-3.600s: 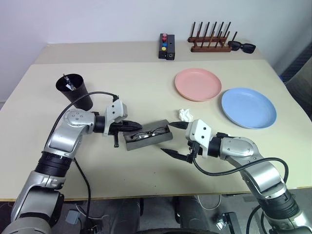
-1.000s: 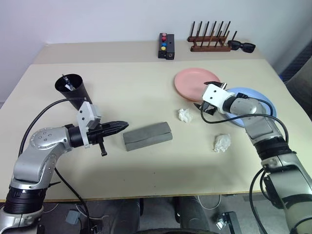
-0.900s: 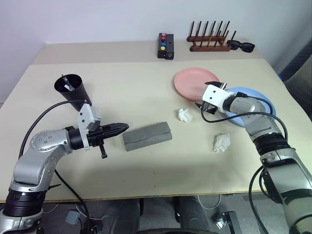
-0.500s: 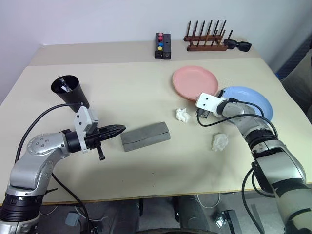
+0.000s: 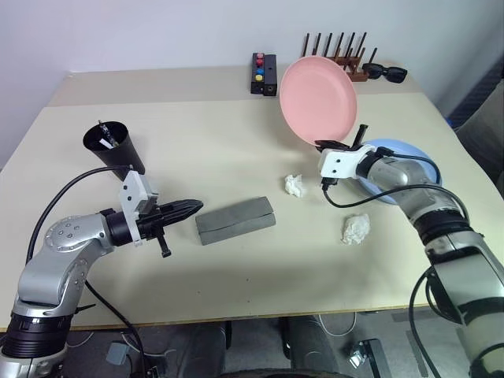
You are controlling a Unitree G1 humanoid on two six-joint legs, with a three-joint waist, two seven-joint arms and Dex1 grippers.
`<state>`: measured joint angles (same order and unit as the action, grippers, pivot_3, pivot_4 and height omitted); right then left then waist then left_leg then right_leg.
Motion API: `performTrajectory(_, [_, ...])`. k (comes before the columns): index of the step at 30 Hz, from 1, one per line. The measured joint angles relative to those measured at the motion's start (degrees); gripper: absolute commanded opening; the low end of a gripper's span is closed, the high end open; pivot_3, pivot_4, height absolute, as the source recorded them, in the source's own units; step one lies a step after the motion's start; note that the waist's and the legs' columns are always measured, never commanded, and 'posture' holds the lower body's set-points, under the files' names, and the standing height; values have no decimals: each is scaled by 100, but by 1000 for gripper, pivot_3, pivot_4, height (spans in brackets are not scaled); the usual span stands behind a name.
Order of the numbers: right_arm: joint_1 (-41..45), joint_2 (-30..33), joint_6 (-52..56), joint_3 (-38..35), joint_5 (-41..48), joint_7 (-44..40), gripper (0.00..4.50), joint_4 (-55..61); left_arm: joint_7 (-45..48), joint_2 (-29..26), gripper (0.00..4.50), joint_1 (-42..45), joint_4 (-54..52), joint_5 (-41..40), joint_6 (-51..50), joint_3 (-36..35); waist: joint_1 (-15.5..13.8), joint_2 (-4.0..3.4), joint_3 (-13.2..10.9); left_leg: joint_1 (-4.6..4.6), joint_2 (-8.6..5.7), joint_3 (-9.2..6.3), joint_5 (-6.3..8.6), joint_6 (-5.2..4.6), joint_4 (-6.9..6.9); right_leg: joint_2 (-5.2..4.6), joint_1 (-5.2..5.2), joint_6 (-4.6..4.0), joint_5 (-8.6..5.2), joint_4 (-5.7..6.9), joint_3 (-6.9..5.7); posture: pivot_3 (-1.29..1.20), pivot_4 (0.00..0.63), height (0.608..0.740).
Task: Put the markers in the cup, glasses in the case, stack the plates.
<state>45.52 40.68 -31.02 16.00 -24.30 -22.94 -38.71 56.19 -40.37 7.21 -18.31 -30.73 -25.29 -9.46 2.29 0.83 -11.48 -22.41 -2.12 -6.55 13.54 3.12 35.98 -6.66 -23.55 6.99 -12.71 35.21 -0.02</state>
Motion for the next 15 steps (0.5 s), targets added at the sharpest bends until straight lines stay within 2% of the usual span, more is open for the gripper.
performTrajectory(3, [-930, 455, 906, -541, 853, -877, 48, 1352, 24, 52, 0, 54, 46, 1, 66, 82, -74, 0, 0, -2, -1, -2, 1, -1, 2, -2, 4, 1, 0, -2, 0, 0, 150, 739])
performTrajectory(6, [-1693, 893, 1770, -1044, 1364, -1425, 48, 2163, 119, 103, 0, 110, 128, -1, 103, 161, -133, -1, 0, 0, -1, 2, 1, -2, 11, -3, 5, -8, -4, -1, 0, 0, 150, 739])
performTrajectory(13, [-2353, 1530, 2344, -1459, 1364, -1663, 48, 2352, 239, 263, 0, 330, 184, -3, 205, 347, -115, -3, 1, 3, 3, 9, 1, -2, 13, -2, 5, -14, -3, 0, 0, 0, 150, 739])
performTrajectory(15, [-2409, 1606, 2335, -1451, 1308, -1726, 686, 2226, 240, 295, 0, 381, 234, -1, 210, 410, -123, -3, 1, 1, 2, 9, 1, -2, 13, -2, 5, -14, -2, -1, 0, 0, 150, 739])
